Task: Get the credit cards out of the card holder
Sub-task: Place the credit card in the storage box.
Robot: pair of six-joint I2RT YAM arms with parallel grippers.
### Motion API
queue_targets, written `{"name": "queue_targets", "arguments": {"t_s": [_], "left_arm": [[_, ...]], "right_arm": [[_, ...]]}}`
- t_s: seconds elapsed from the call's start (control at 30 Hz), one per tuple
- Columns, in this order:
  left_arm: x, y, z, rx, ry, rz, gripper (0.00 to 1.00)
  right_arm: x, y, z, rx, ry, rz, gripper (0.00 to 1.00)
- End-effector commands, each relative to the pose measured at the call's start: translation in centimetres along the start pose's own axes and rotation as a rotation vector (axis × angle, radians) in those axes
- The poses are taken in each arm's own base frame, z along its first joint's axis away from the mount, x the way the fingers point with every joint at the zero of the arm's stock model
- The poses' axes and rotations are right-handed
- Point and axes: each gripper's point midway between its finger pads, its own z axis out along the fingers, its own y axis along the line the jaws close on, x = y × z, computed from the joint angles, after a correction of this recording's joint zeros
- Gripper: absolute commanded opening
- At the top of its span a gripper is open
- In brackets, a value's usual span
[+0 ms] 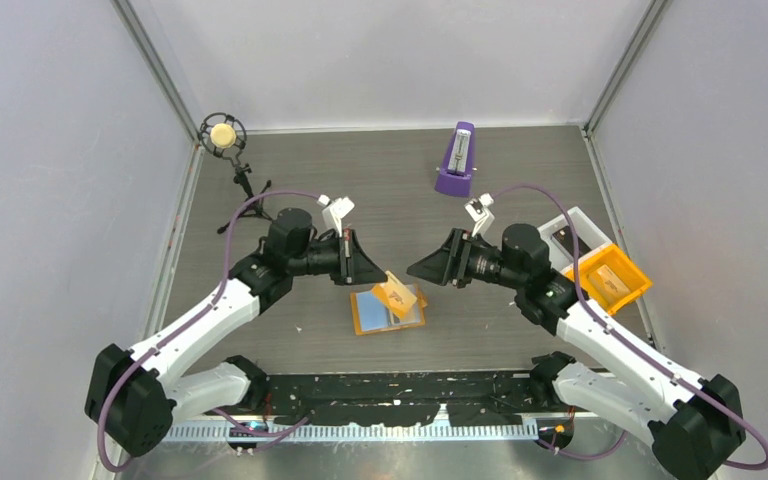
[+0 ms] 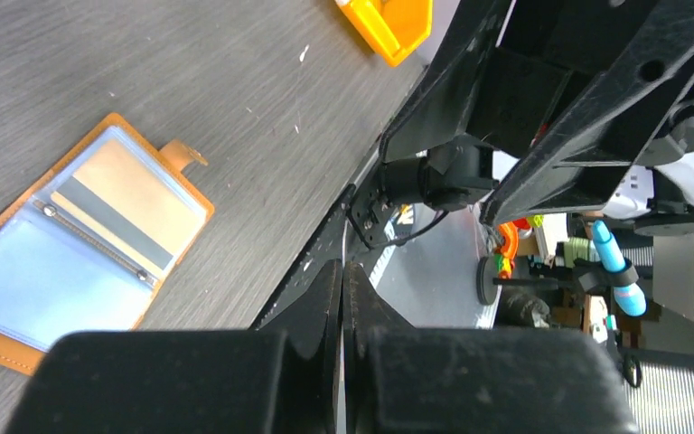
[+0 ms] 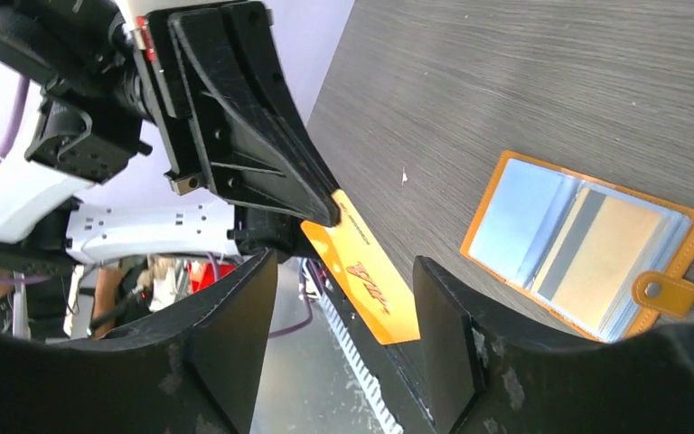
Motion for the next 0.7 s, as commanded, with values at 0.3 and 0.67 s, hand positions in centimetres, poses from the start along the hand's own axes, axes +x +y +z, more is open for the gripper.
{"name": "queue_targets", "arguments": {"t_s": [0.3, 0.67], "left_arm": [[-4.2, -2.3, -0.1, 0.101, -0.242, -0.062, 0.0], [-4.6, -2.3, 0.1, 0.106, -0.262, -0.08, 0.0]], "right_arm": [[-1.0, -1.2, -0.4, -0.002, -0.167, 0.145, 0.62], [-0.9, -1.6, -0.1, -0.017, -0.18, 0.174, 0.43]]}}
